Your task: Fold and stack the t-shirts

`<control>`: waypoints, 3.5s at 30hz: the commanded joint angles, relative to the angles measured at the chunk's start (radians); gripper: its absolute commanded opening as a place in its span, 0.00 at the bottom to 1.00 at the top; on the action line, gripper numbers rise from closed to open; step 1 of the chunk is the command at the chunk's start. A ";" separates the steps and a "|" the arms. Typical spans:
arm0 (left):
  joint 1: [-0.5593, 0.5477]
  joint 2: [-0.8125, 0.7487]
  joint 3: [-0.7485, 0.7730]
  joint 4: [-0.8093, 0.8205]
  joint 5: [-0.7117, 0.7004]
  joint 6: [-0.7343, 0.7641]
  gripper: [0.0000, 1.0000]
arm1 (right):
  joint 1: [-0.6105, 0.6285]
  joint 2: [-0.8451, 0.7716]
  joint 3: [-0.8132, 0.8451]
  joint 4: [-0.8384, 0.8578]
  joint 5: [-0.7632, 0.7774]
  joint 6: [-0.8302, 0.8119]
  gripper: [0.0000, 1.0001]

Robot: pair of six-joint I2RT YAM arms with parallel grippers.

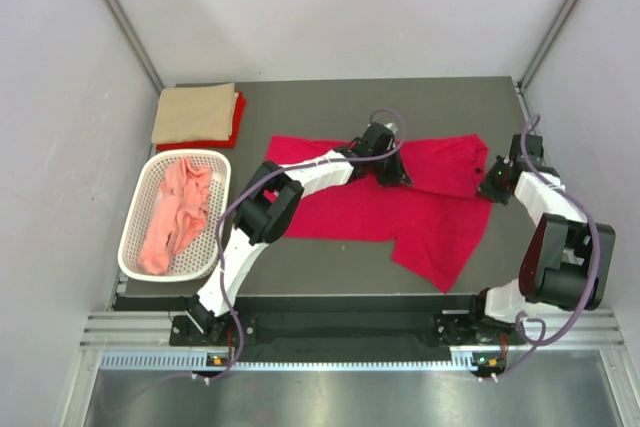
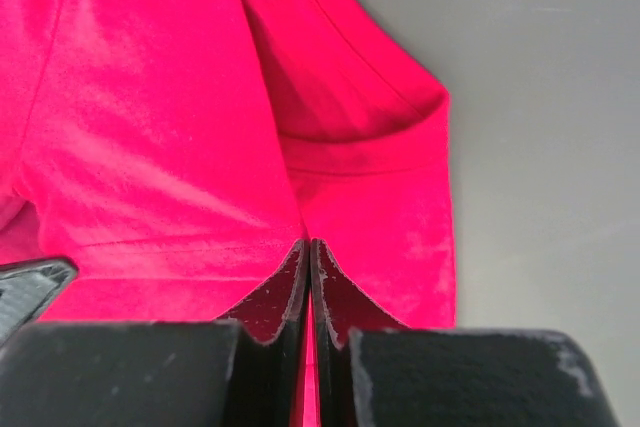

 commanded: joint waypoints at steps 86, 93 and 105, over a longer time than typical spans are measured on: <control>0.482 -0.216 -0.106 -0.252 -0.183 0.384 0.38 | -0.033 0.371 0.481 0.237 -0.233 -0.161 0.32; 0.517 -0.170 -0.138 -0.216 -0.164 0.370 0.38 | -0.062 0.578 0.613 0.247 -0.286 -0.175 0.30; 0.548 -0.130 -0.114 -0.224 -0.216 0.360 0.38 | -0.084 0.699 0.644 0.314 -0.272 -0.126 0.11</control>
